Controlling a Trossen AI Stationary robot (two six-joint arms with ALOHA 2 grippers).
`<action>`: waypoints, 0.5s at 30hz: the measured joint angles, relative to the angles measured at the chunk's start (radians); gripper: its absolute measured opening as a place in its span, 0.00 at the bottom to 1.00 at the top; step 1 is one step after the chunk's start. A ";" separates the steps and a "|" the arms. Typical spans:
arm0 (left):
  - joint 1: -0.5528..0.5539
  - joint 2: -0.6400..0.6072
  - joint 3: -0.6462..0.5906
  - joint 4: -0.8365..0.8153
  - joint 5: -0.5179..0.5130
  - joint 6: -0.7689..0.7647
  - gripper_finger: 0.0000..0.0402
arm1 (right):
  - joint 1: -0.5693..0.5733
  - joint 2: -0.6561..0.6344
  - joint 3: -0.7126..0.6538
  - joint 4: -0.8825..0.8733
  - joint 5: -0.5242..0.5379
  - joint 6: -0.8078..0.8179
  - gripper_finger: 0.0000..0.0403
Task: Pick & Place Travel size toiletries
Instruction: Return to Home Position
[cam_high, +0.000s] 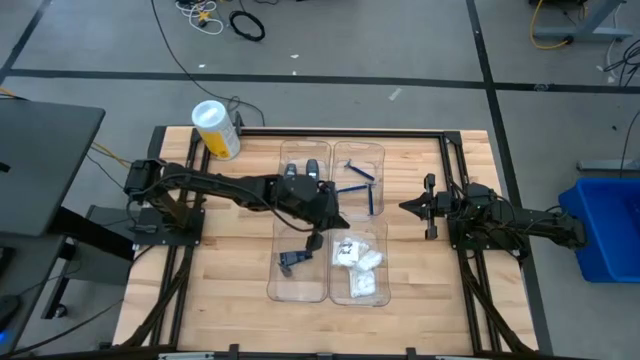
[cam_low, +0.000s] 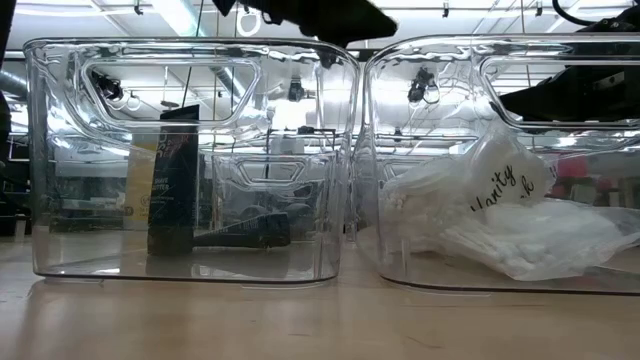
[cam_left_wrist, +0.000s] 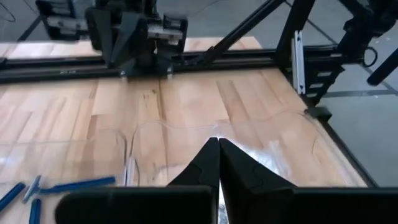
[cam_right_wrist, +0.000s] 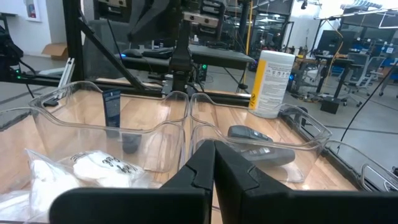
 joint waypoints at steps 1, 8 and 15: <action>0.005 -0.008 -0.014 0.000 0.001 0.001 0.01 | 0.000 0.000 0.000 0.000 0.000 0.000 0.03; 0.022 -0.120 -0.173 0.006 -0.043 0.067 0.01 | 0.000 0.000 0.000 0.000 0.000 0.000 0.03; 0.028 -0.308 -0.362 0.005 -0.038 0.134 0.01 | 0.000 0.000 0.000 0.000 0.000 0.000 0.03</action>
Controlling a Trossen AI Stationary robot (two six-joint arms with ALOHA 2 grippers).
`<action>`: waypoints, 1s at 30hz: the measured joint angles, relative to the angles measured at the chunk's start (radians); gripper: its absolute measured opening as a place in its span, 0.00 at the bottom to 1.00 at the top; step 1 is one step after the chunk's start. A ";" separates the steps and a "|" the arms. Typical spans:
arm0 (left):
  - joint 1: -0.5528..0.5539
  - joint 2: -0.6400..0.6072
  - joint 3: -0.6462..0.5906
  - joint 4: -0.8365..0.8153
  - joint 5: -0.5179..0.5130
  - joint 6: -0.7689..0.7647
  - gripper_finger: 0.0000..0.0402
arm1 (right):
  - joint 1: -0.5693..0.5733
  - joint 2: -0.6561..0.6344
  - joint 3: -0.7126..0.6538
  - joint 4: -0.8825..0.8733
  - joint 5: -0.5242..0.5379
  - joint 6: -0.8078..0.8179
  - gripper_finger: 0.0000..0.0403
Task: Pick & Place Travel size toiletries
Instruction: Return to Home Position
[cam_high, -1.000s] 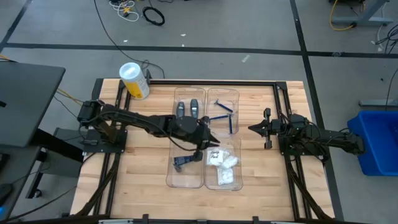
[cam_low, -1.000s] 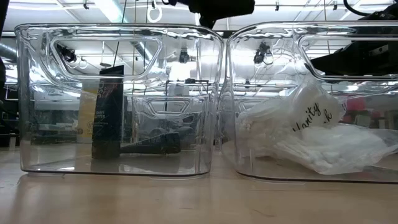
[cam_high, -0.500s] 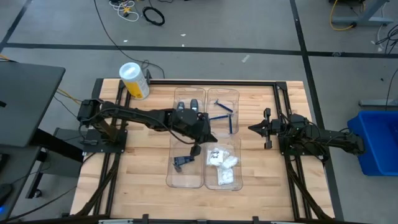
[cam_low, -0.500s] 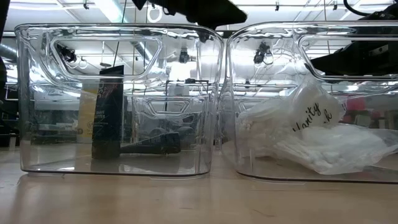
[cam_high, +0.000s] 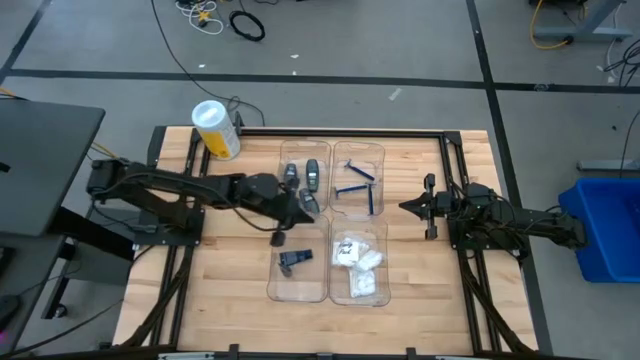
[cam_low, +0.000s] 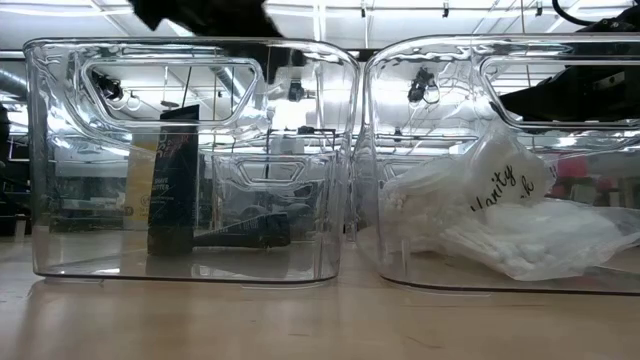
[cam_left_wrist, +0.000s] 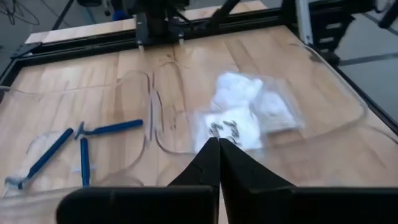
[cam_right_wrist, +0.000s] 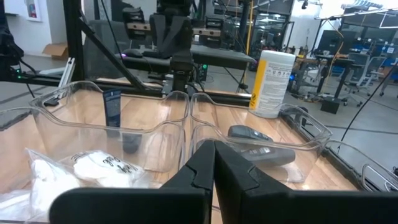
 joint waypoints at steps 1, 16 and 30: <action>0.000 -0.027 -0.023 -0.004 0.003 0.007 0.01 | 0.000 0.000 0.000 0.000 0.001 0.000 0.03; 0.003 -0.461 -0.430 0.009 0.003 -0.074 0.01 | 0.000 0.000 0.000 0.000 0.001 0.000 0.03; 0.003 -0.912 -0.741 0.065 0.074 -0.075 0.01 | 0.000 0.000 0.000 0.000 0.000 0.000 0.03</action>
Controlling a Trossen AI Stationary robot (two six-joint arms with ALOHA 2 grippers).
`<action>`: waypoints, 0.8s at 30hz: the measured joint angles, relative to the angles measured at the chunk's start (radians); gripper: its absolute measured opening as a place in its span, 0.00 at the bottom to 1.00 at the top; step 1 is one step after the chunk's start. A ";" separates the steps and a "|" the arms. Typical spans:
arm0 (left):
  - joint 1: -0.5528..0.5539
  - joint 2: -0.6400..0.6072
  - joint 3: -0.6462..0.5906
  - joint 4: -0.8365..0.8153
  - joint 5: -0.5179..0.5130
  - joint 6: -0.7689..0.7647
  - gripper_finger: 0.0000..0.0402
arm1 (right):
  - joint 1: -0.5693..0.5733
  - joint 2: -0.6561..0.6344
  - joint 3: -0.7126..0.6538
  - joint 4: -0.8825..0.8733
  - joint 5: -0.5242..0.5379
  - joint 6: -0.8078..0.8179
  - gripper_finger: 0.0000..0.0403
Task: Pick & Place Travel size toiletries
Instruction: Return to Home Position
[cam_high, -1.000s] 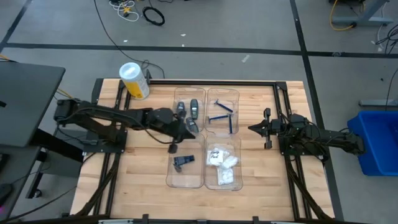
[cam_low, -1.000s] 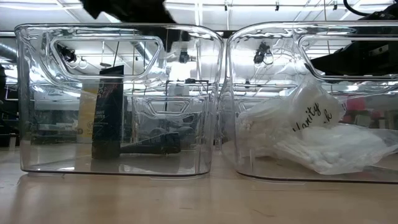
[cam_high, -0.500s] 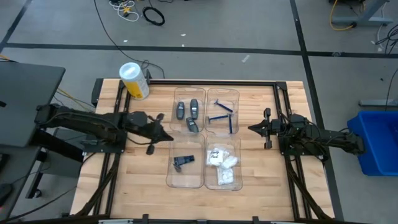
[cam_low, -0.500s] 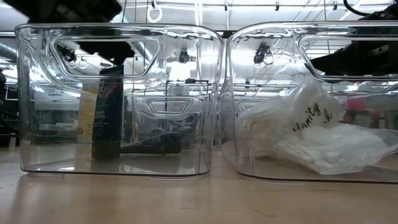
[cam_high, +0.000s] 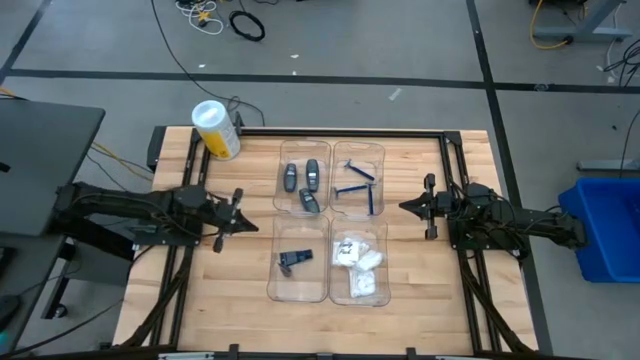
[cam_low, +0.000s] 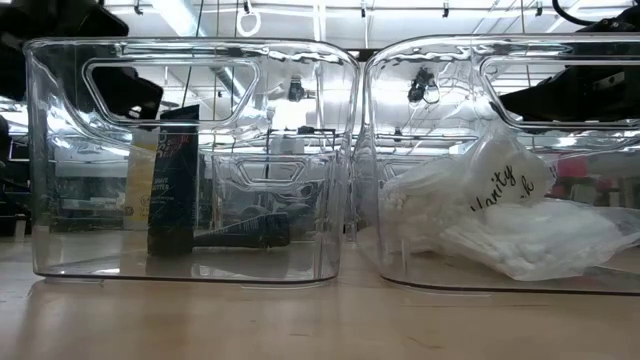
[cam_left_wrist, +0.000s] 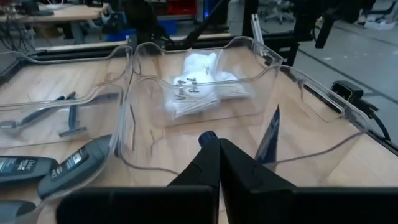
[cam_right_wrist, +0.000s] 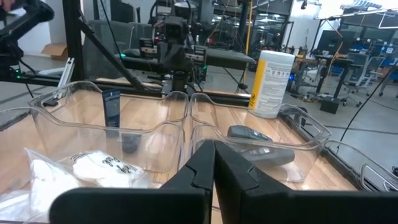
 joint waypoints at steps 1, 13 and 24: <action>0.000 -0.027 -0.016 -0.001 0.000 0.000 0.01 | 0.000 0.000 0.000 0.000 0.000 0.000 0.03; 0.000 -0.256 -0.134 0.062 0.023 0.002 0.01 | 0.000 0.000 0.000 0.000 0.000 0.000 0.03; 0.000 -0.381 -0.135 -0.035 -0.117 -0.028 0.01 | 0.000 0.000 0.000 0.000 0.000 0.000 0.03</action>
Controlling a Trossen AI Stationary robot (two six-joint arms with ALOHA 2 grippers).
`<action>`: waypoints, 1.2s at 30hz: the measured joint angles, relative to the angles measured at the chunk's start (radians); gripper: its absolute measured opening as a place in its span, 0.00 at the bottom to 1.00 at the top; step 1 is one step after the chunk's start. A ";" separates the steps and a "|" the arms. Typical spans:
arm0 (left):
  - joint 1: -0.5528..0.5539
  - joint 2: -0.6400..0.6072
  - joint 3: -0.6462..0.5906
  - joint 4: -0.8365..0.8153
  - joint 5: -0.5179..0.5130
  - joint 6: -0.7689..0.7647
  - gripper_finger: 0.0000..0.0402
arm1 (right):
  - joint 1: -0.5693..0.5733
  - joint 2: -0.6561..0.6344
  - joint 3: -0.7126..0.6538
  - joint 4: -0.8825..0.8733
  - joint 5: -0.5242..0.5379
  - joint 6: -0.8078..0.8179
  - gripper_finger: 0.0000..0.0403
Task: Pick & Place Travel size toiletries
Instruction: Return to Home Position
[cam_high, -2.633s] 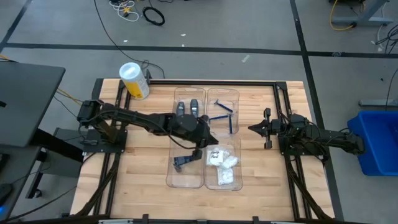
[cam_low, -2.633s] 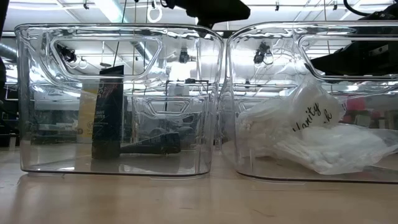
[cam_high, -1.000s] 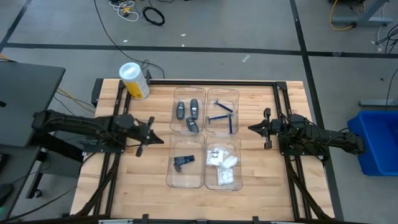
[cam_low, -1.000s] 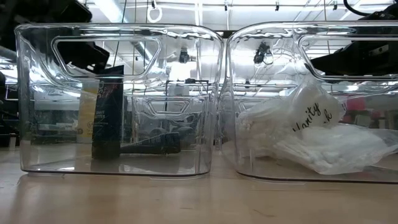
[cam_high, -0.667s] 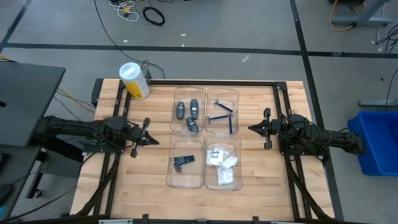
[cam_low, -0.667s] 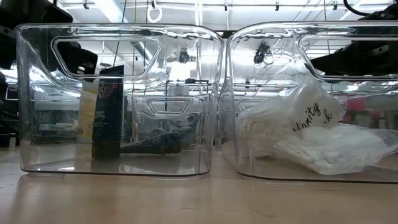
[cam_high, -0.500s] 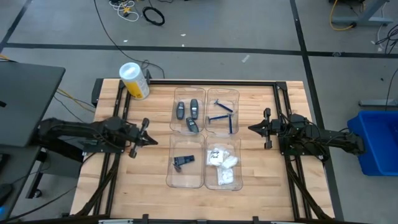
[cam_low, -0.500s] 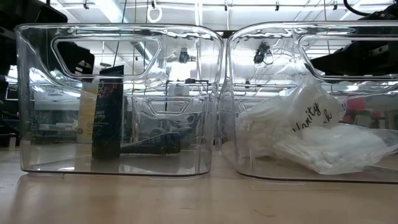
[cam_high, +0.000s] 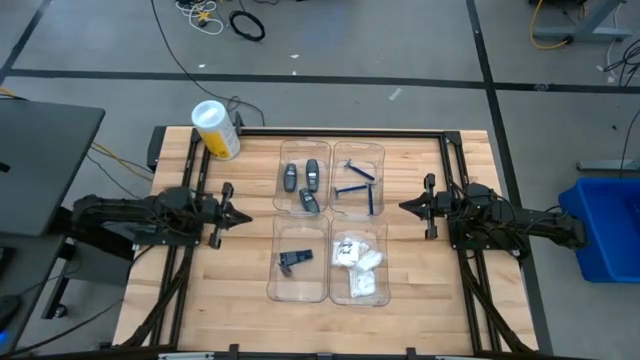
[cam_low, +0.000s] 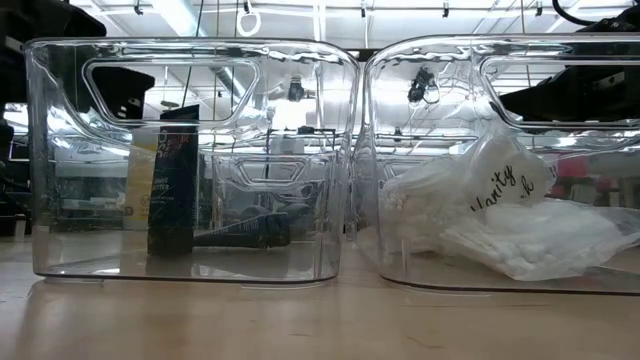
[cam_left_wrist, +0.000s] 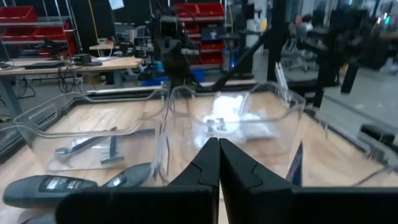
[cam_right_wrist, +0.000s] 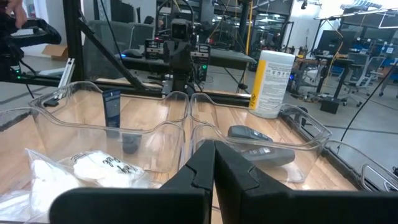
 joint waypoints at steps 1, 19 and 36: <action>0.000 -0.009 0.000 -0.001 0.000 -0.015 0.01 | 0.000 0.000 0.000 0.000 0.000 0.000 0.03; 0.000 -0.061 -0.001 0.009 -0.064 -0.001 0.10 | 0.000 0.000 0.000 0.000 0.000 0.000 0.03; 0.000 -0.059 -0.002 0.015 -0.064 -0.001 0.10 | 0.000 0.000 0.000 0.000 0.000 0.000 0.03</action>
